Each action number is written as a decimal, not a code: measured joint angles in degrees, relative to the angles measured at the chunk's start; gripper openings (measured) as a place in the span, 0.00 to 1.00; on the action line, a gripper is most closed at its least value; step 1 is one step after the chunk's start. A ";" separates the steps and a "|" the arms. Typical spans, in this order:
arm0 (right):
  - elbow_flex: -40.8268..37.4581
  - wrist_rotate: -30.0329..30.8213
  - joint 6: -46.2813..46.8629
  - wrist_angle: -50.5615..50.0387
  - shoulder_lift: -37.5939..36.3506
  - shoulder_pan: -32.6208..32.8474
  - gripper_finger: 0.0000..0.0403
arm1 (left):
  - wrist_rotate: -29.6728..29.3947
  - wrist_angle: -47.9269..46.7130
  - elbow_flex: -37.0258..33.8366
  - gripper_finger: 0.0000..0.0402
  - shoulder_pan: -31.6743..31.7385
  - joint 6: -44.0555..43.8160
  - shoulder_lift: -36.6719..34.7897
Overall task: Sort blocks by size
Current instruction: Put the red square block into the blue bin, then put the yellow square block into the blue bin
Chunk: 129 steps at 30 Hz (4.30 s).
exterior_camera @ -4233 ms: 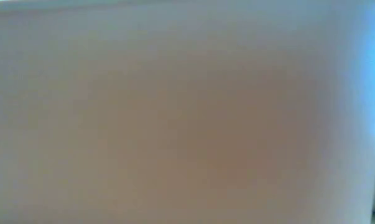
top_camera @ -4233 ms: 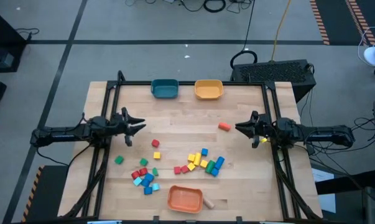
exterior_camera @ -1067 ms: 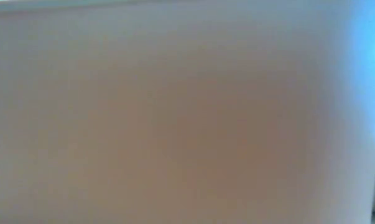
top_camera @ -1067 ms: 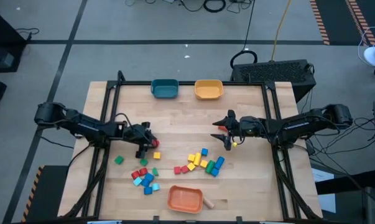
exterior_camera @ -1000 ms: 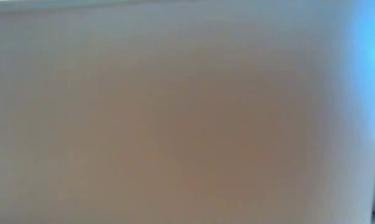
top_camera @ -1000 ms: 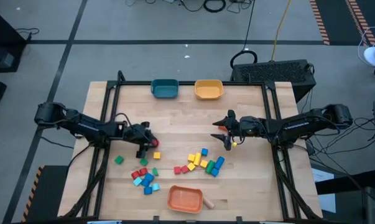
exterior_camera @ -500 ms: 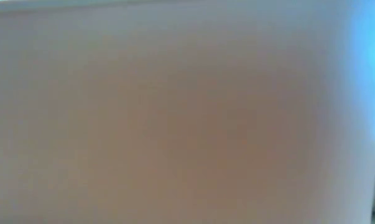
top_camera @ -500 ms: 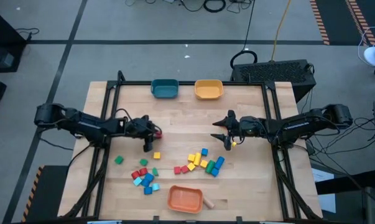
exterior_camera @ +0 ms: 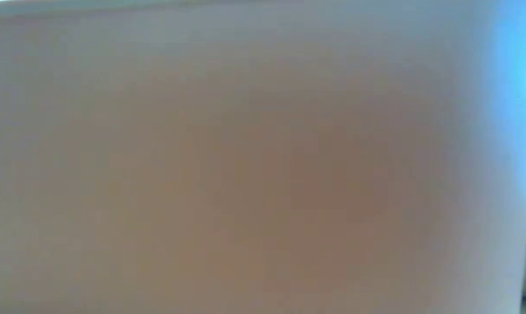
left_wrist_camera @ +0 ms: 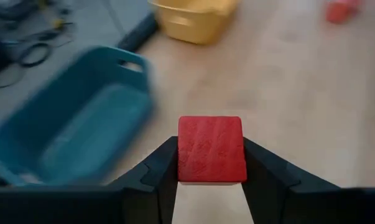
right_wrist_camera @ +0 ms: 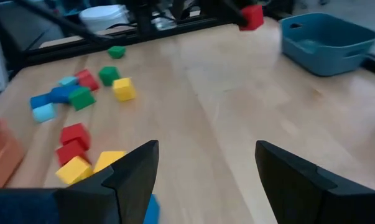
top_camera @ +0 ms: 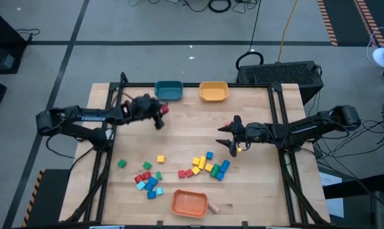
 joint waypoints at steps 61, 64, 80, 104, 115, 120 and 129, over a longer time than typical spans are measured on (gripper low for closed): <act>-0.02 6.26 4.61 -1.55 -0.02 4.49 0.63 | 6.91 -10.67 18.00 0.60 16.17 8.08 17.96; -0.04 6.26 4.25 -2.03 -0.02 4.51 0.63 | 6.96 -15.58 18.00 0.60 13.57 8.77 14.01; -0.04 6.16 3.67 -2.35 -0.02 4.51 0.63 | 10.49 -42.37 18.02 0.60 -10.07 4.36 2.22; -0.04 5.99 5.26 -2.11 -0.02 4.52 0.63 | 7.67 -34.65 11.39 0.60 -35.13 -15.81 2.26; -0.04 6.88 6.67 -1.97 -0.02 6.88 0.63 | 2.31 -28.61 7.37 0.60 -42.28 -21.34 3.29; -0.04 7.71 7.01 -1.98 -0.02 7.20 0.63 | 2.28 -23.82 5.25 0.60 -44.47 -21.38 4.45; -0.02 7.73 7.03 -1.95 -0.02 7.14 0.63 | -5.87 -23.46 4.82 0.60 -44.96 -21.33 6.87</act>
